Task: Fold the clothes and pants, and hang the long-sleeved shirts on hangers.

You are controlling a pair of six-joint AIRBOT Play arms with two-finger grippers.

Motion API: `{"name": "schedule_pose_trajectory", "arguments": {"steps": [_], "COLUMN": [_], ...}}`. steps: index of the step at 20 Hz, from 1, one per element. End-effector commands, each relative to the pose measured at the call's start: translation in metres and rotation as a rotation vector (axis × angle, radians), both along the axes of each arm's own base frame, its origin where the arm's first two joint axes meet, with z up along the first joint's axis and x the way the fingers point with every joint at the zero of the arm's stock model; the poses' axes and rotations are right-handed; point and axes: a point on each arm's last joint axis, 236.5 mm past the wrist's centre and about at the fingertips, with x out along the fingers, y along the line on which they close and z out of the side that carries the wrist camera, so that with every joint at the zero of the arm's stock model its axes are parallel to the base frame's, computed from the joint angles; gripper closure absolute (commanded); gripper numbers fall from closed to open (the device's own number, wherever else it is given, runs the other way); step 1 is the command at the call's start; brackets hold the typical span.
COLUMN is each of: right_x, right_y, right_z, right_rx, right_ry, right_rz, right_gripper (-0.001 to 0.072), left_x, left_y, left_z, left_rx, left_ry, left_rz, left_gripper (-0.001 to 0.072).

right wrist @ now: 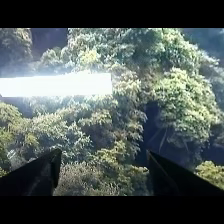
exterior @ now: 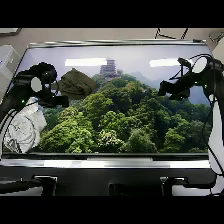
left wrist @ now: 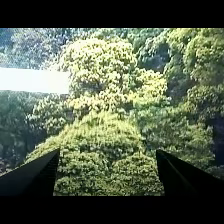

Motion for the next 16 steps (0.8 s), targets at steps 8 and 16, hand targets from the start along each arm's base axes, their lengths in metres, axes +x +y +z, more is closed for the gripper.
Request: {"name": "schedule_pose_trajectory", "arguments": {"steps": [8,16], "right_x": [0.000,0.018], "right_y": [0.000,-0.001], "right_z": [0.000,0.005], "right_rx": [0.000,-0.003], "right_ry": [0.000,-0.078], "right_rz": [0.001,-0.016], "right_gripper": [0.0088,0.0088], "left_x": [0.000,0.034], "left_y": [0.000,-0.006], "left_z": [0.000,0.006], "left_rx": [0.000,-0.036], "left_ry": [0.000,-0.140], "left_rz": [-0.001,0.033], "left_gripper": [-0.0001,-0.0001]}}
